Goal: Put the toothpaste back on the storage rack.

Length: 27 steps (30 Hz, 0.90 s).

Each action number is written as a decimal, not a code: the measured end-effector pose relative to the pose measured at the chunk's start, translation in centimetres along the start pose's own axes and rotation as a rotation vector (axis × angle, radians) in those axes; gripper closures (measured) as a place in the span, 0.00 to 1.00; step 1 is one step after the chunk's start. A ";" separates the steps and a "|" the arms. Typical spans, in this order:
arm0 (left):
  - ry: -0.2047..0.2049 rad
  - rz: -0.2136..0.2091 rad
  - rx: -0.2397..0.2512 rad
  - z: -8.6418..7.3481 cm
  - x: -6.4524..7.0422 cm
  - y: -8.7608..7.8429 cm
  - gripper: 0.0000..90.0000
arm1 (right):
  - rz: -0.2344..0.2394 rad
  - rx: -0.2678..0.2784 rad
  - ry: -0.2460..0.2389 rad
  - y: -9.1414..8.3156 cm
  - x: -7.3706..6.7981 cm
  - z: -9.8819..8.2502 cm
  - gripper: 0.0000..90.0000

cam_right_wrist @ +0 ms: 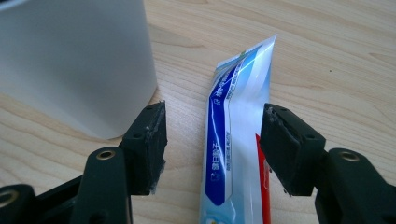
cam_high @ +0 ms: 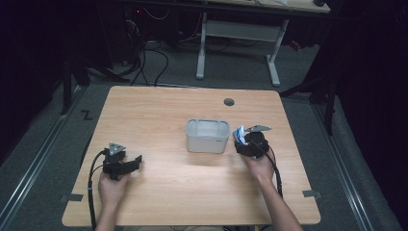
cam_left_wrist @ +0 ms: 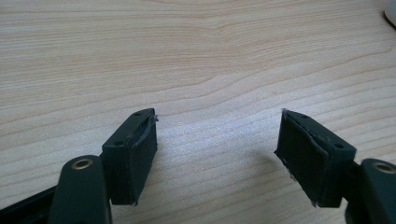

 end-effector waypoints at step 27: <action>-0.008 -0.012 0.001 0.0 0.0 0.0 0.32 | -0.072 -0.151 0.058 3.4 2.1 0.5 0.51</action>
Point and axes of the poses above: each handheld gripper's, and its own axes: y roughly forward along the jaws, z roughly out of its top, x roughly to its right, the point moved 7 cm from there along y, roughly forward along the jaws, and after that the axes turned 12 degrees about z, right-handed, at the moved point
